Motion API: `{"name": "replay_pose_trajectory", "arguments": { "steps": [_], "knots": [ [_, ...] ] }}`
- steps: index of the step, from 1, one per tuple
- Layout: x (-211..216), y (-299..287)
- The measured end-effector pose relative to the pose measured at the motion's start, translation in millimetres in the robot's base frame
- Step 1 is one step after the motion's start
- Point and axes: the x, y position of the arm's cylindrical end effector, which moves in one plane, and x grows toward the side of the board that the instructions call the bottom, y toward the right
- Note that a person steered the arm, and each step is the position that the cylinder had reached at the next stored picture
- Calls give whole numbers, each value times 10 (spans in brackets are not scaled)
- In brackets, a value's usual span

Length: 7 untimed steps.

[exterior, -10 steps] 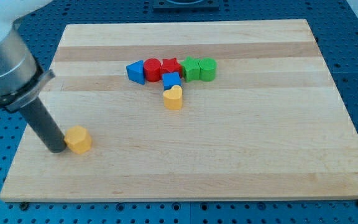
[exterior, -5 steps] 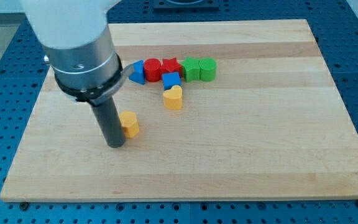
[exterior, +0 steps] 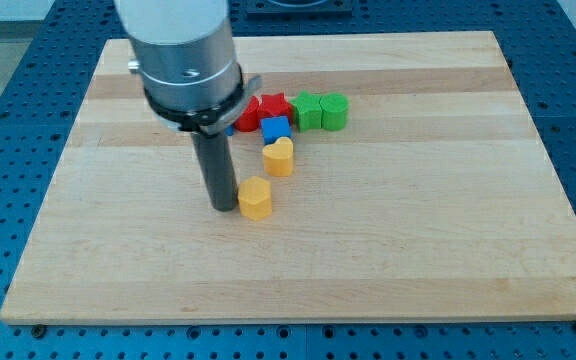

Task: Place the yellow hexagon into the yellow heart

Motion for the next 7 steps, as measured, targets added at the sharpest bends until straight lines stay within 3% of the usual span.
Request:
{"name": "replay_pose_trajectory", "arguments": {
  "steps": [3,7],
  "knots": [
    [366,327],
    [145,420]
  ]
}}
